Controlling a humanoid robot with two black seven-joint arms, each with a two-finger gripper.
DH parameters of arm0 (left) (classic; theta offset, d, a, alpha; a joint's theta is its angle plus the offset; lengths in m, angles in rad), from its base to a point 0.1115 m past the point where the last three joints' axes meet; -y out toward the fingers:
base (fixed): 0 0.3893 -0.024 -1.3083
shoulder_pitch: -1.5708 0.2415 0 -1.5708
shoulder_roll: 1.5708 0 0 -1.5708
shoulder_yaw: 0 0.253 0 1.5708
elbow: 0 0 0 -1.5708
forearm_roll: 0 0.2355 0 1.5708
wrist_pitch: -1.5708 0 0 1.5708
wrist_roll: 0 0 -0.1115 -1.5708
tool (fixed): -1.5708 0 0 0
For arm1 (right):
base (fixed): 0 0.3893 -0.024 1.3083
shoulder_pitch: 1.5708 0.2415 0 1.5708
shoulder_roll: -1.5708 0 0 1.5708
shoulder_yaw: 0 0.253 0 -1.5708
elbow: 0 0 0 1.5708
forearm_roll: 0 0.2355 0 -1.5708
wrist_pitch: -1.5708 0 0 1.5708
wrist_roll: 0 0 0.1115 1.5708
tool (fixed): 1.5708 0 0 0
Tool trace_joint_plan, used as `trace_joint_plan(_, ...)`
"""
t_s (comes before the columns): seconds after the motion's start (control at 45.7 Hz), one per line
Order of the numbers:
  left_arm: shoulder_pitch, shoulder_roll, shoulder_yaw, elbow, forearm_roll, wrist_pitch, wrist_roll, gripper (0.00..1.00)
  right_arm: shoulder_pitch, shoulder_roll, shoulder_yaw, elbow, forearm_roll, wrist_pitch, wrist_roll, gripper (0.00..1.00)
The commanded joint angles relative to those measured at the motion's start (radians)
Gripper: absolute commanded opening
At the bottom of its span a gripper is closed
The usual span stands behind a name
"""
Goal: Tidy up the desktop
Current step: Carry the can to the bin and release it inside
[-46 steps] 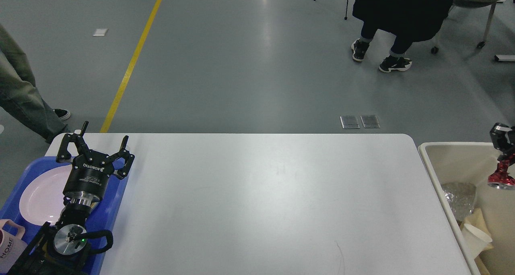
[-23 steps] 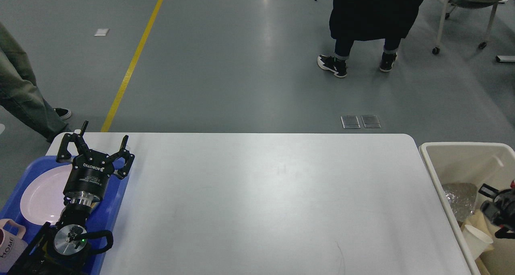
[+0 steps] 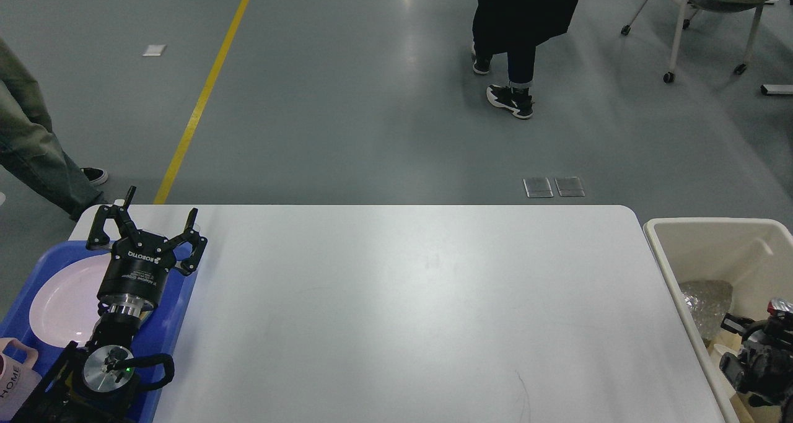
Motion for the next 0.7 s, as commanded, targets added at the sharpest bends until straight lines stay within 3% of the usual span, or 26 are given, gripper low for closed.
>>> trace_joint_plan(0.0,0.0,0.0,0.0,0.0,0.0,0.001,0.0,0.97,-0.013,0.008,0.006,0.0,0.001,-0.017,-0.005,0.0)
trace_joint_plan(0.153,0.0,0.0,0.0,0.0,0.0,-0.001,0.0,0.97,-0.019,0.008,0.006,0.002,0.001,-0.022,-0.006,0.0)
trace_joint_plan(0.197,0.0,0.0,0.0,0.0,0.0,0.001,0.0,0.97,-0.019,0.008,0.006,0.002,0.001,-0.029,-0.006,0.27)
trace_joint_plan(0.263,0.0,0.001,0.0,0.0,0.0,0.001,0.0,0.97,-0.015,0.016,0.004,0.0,0.003,-0.055,-0.006,0.81)
trace_joint_plan(0.285,0.0,0.0,0.0,0.0,0.0,0.001,0.0,0.97,-0.013,0.019,0.004,0.0,0.003,-0.068,-0.006,0.94)
trace_joint_plan(0.306,0.0,0.0,0.0,0.0,0.0,0.001,0.0,0.97,-0.013,0.022,0.004,0.003,0.003,-0.075,-0.006,1.0)
trace_joint_plan(0.679,0.0,0.001,0.0,0.0,0.0,-0.001,0.0,0.97,-0.002,0.022,0.009,0.017,0.001,-0.075,-0.006,1.0)
